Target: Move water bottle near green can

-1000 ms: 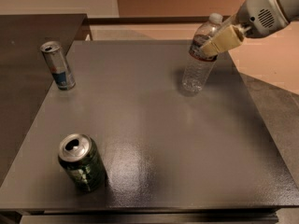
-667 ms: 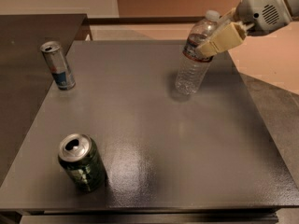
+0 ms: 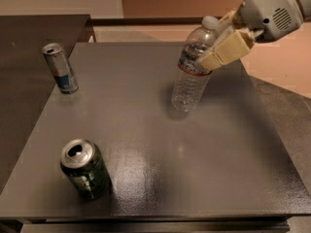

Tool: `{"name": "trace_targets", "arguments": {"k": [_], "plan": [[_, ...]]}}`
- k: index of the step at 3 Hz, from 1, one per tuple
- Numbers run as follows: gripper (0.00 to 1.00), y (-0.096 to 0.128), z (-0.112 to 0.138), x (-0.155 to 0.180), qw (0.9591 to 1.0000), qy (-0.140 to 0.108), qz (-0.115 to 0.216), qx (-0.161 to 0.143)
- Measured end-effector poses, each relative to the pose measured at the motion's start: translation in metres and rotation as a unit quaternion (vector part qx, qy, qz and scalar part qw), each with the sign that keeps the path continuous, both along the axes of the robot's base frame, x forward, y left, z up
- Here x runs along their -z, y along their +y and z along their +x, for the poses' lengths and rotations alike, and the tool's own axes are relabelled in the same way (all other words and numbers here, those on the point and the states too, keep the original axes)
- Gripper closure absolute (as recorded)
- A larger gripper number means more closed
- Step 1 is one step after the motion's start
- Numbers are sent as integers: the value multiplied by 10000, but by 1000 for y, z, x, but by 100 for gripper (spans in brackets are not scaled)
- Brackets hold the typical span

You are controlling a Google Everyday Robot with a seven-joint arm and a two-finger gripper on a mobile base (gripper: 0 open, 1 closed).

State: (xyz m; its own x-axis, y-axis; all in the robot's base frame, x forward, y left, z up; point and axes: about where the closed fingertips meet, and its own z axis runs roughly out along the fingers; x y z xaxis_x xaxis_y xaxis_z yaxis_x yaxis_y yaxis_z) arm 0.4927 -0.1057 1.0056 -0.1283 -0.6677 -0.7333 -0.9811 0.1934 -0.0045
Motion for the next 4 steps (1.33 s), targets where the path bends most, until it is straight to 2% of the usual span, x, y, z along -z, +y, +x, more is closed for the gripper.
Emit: {"name": "trace_targets", "arguments": {"k": [2,3,4], "plan": [[100,24,-37,-1,9979,-154,-150,-608],[100,24,-37,-1,9979,-155,-150,-608],[100,35,-47,3,9961,-135,-238,-840]]}}
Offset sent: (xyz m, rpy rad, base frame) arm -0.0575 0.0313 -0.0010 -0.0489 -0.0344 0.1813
